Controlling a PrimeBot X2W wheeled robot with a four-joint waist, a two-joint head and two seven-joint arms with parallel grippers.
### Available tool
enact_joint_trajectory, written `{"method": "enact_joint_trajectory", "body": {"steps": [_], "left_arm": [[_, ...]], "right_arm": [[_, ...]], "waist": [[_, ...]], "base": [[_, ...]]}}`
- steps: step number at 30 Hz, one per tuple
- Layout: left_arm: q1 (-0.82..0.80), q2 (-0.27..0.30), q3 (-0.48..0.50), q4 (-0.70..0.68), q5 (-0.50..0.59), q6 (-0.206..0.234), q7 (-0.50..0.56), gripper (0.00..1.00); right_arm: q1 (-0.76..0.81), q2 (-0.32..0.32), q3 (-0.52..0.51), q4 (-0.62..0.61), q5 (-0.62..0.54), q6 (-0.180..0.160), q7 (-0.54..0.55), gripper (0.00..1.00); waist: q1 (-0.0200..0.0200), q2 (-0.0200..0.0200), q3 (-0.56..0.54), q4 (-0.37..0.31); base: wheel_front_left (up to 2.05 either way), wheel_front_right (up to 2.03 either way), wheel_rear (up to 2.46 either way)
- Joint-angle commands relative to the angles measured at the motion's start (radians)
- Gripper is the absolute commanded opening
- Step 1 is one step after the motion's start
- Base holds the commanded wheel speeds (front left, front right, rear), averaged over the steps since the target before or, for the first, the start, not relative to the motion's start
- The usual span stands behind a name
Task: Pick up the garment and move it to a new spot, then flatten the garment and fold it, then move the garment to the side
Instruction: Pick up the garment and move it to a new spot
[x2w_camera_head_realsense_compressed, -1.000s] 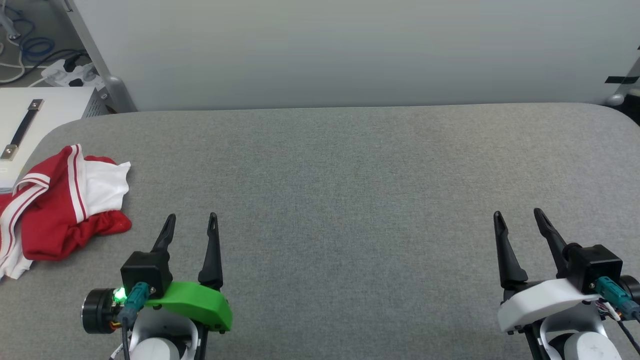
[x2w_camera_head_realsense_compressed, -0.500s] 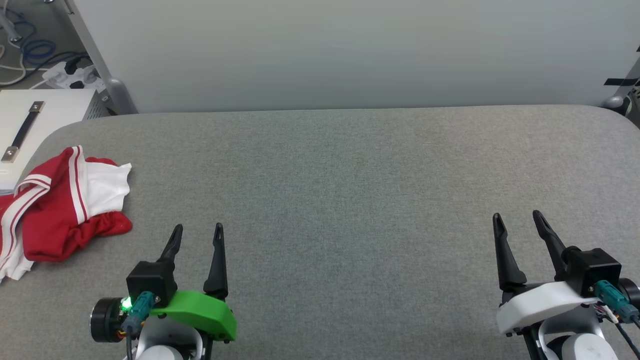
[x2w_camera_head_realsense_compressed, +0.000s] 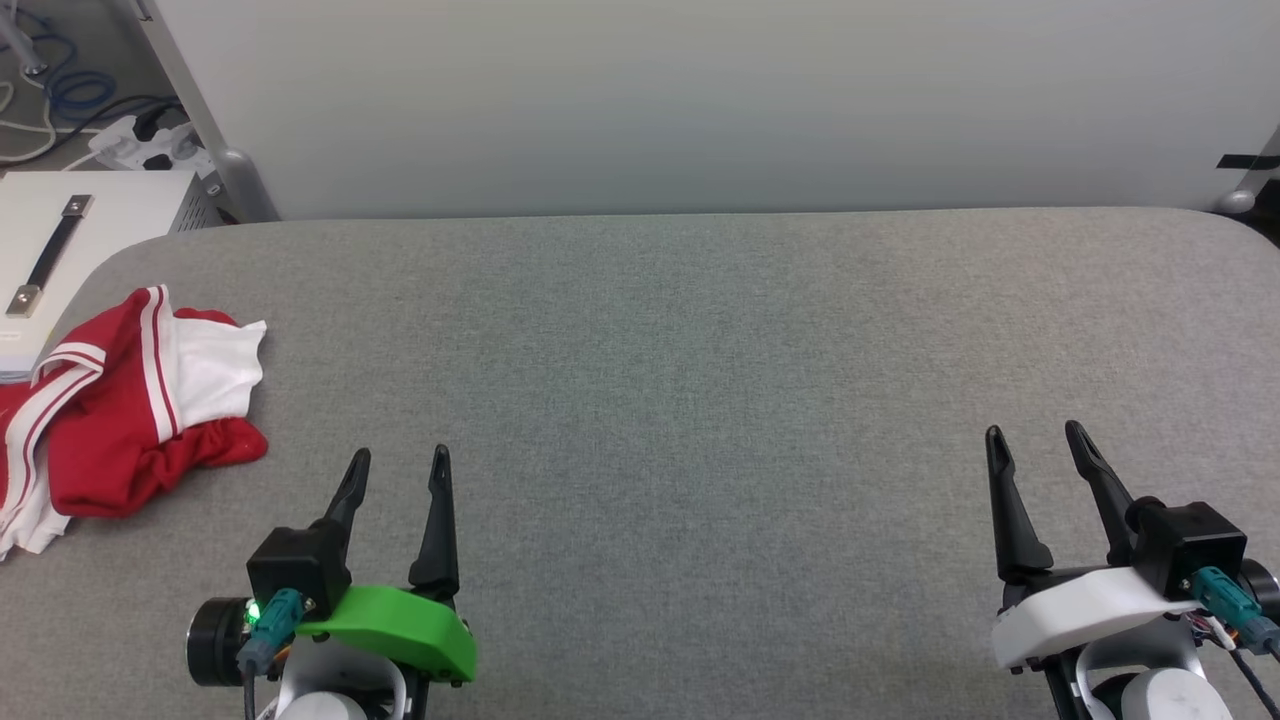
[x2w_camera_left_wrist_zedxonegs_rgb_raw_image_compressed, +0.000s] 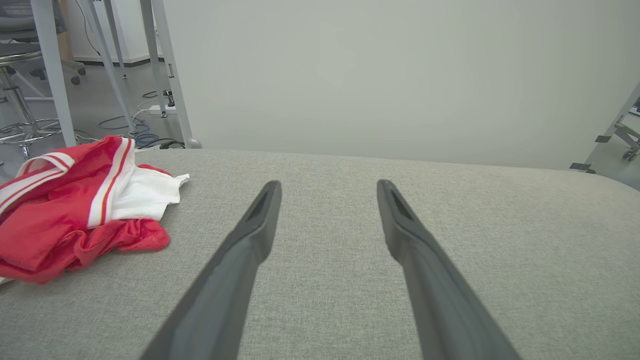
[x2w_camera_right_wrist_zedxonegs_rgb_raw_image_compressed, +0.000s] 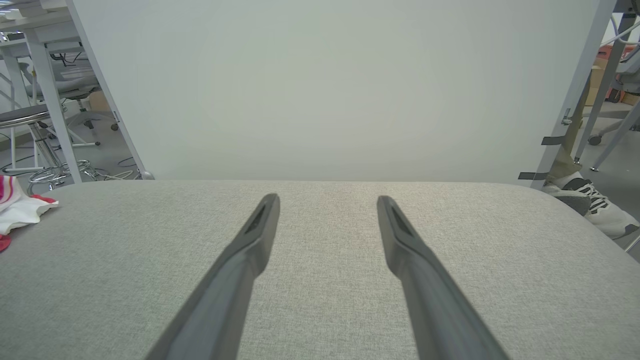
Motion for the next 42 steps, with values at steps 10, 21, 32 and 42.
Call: {"method": "enact_joint_trajectory", "body": {"steps": [10,21,32,42], "left_arm": [[0.01,-0.004,-0.004,0.011,-0.031,-0.012,-0.03,1.0],[0.025,-0.004,0.004,0.016,-0.056,-0.012,-0.055,1.0],[0.048,-0.005,0.024,0.015,-0.068,-0.025,-0.078,1.0],[0.068,-0.005,0.027,0.019,-0.08,-0.035,-0.099,1.0]], "right_arm": [[0.003,0.0,0.015,-0.007,0.015,-0.001,-0.03,1.0],[0.014,0.0,0.066,-0.029,0.032,-0.001,-0.055,1.0],[0.024,0.0,0.098,-0.025,0.048,-0.001,-0.077,1.0],[0.028,0.0,0.133,0.005,0.056,-0.001,-0.098,1.0]], "waist": [[0.0,0.0,0.011,0.058],[0.0,0.0,0.0,0.239],[0.0,0.0,-0.019,0.414],[0.0,0.0,-0.028,0.52]], "base": [[0.0,0.0,0.0],[0.0,0.0,0.0],[0.0,0.0,0.0],[0.0,0.0,0.0]]}}
